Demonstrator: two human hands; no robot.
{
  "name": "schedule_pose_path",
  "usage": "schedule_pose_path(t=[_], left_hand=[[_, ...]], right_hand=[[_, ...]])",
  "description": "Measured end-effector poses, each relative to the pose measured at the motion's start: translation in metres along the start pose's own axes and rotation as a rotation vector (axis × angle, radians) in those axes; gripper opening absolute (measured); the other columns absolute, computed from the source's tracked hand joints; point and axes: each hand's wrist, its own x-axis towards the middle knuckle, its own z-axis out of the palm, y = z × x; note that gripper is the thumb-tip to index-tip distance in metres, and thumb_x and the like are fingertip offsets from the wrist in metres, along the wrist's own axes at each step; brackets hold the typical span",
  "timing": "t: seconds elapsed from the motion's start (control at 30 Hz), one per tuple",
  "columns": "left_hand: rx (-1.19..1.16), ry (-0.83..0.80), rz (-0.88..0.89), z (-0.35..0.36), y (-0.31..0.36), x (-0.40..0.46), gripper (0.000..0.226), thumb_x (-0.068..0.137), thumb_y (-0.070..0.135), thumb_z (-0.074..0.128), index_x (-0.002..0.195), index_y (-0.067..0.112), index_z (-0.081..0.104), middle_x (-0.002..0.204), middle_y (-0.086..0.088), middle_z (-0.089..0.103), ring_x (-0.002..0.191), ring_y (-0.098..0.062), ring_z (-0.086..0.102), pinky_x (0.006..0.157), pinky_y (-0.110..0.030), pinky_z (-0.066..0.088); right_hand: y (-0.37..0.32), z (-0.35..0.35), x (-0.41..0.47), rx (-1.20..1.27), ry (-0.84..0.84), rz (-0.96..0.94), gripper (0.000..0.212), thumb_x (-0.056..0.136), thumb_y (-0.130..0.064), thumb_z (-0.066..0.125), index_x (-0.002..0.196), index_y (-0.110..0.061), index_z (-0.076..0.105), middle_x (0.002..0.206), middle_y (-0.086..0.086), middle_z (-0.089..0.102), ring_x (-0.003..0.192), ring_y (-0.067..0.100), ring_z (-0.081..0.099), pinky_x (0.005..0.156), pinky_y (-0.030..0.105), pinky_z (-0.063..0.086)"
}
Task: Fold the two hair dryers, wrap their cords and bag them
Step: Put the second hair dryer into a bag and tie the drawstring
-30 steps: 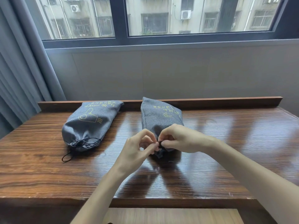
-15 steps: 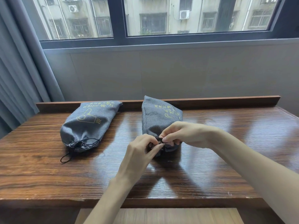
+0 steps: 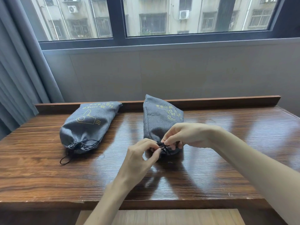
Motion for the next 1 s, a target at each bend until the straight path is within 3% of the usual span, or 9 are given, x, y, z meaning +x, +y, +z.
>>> schedule_pose_path(t=[0.17,0.53,0.83,1.0], left_hand=[[-0.051,-0.001,-0.061,0.0,0.0,-0.002,0.005,0.087,0.011,0.067,0.081,0.011,0.067,0.081,0.007,0.066,0.076,-0.011,0.062,0.072,-0.025,0.049],[-0.004,0.105,-0.036,0.006,0.003,-0.007,0.015,0.075,0.018,0.081,0.086,0.01,0.075,0.093,0.008,0.072,0.091,0.004,0.066,0.083,-0.008,0.046],[-0.024,0.127,-0.119,0.012,0.001,-0.009,0.006,0.08,0.009,0.076,0.081,0.013,0.072,0.092,0.01,0.071,0.084,0.001,0.064,0.077,-0.014,0.048],[-0.141,0.099,-0.194,0.005,0.002,-0.009,0.012,0.081,0.007,0.074,0.075,0.018,0.072,0.089,0.009,0.072,0.084,-0.007,0.067,0.076,-0.014,0.047]], right_hand=[[0.001,-0.003,-0.002,0.012,-0.041,-0.008,0.015,0.092,-0.012,0.058,0.082,-0.016,0.069,0.067,-0.004,0.057,0.067,0.008,0.05,0.059,0.018,0.038],[-0.006,-0.001,-0.004,-0.097,-0.124,-0.006,0.027,0.093,-0.014,0.055,0.071,-0.022,0.069,0.068,-0.007,0.055,0.069,0.007,0.049,0.066,0.021,0.04],[-0.003,-0.001,-0.004,0.006,-0.024,-0.014,0.014,0.09,-0.014,0.064,0.081,-0.018,0.074,0.068,-0.001,0.061,0.067,0.008,0.053,0.059,0.017,0.041],[0.003,-0.002,-0.01,-0.012,0.063,-0.11,0.011,0.088,-0.015,0.067,0.093,-0.011,0.077,0.079,0.007,0.069,0.072,0.008,0.059,0.067,0.023,0.042]])
